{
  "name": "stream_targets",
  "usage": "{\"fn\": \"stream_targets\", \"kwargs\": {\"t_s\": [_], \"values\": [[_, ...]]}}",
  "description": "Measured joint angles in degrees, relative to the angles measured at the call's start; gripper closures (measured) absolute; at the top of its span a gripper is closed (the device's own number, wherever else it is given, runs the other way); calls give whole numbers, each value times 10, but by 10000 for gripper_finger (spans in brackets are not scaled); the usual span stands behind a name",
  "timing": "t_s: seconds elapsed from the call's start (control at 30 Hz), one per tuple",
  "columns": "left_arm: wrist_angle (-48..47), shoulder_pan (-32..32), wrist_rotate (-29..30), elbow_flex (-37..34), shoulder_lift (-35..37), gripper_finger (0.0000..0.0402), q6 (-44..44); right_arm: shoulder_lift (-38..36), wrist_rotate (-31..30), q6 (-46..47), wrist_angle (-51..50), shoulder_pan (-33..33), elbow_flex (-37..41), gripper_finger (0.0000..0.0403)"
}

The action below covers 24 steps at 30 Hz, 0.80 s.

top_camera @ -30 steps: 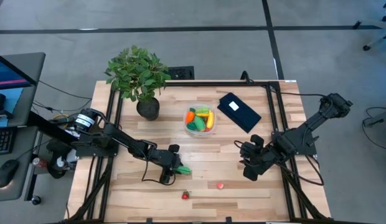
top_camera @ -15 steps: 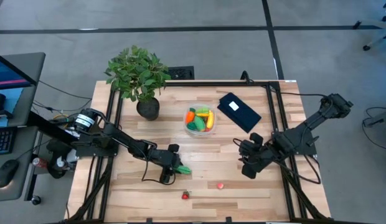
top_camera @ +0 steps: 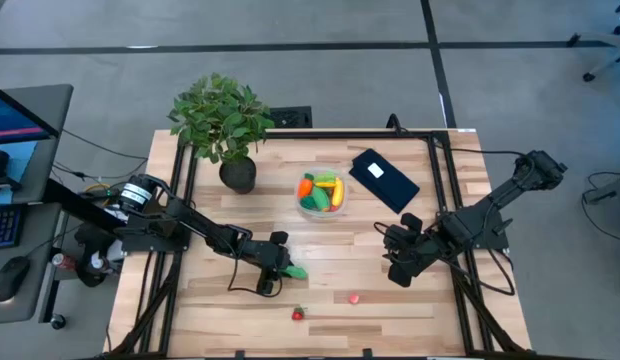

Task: Pick and placing Produce into tupperware
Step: Put the green peas into the transparent bin

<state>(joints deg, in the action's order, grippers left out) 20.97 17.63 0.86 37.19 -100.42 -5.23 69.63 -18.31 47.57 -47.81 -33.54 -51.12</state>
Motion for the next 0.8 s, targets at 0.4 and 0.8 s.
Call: {"fn": "stream_targets", "kwargs": {"t_s": [0.4, 0.8], "values": [[-3, 0, 0, 0, 0, 238, 0, 0, 0, 0, 0, 0, 0, 295], [0, 0, 0, 0, 0, 263, 0, 0, 0, 0, 0, 0, 0, 295]]}}
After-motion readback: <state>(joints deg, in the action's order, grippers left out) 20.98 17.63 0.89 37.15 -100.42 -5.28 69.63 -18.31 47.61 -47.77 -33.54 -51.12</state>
